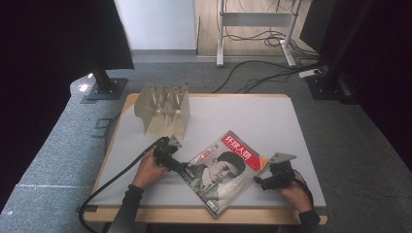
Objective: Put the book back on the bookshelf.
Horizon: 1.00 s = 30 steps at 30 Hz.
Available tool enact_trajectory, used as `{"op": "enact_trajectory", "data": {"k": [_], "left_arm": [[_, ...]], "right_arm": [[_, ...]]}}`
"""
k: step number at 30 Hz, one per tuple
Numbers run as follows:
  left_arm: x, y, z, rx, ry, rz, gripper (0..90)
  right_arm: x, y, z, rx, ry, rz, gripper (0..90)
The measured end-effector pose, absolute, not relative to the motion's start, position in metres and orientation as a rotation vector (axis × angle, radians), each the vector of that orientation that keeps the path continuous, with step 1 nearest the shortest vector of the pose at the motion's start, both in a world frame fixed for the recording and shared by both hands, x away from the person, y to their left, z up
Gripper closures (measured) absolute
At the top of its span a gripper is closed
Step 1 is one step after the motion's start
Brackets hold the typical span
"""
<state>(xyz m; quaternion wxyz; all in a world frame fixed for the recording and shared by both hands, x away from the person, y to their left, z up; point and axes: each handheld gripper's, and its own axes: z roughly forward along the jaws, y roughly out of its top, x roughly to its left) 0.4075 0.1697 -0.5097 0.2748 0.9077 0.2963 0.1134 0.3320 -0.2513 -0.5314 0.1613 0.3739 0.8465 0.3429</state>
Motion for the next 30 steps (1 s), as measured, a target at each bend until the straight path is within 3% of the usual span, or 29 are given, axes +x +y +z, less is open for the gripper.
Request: {"op": "enact_trajectory", "data": {"k": [9, 30], "left_arm": [[0.414, 0.175, -0.519, 2.413, 0.844, 0.306, 0.0], [0.365, 0.162, -0.524, 2.386, 0.737, 0.253, 0.0]], "right_arm": [[0.338, -0.253, -0.534, 1.112, 2.399, 0.973, 0.0], [0.387, -0.252, -0.531, 1.232, 2.291, 0.877, 0.0]]}}
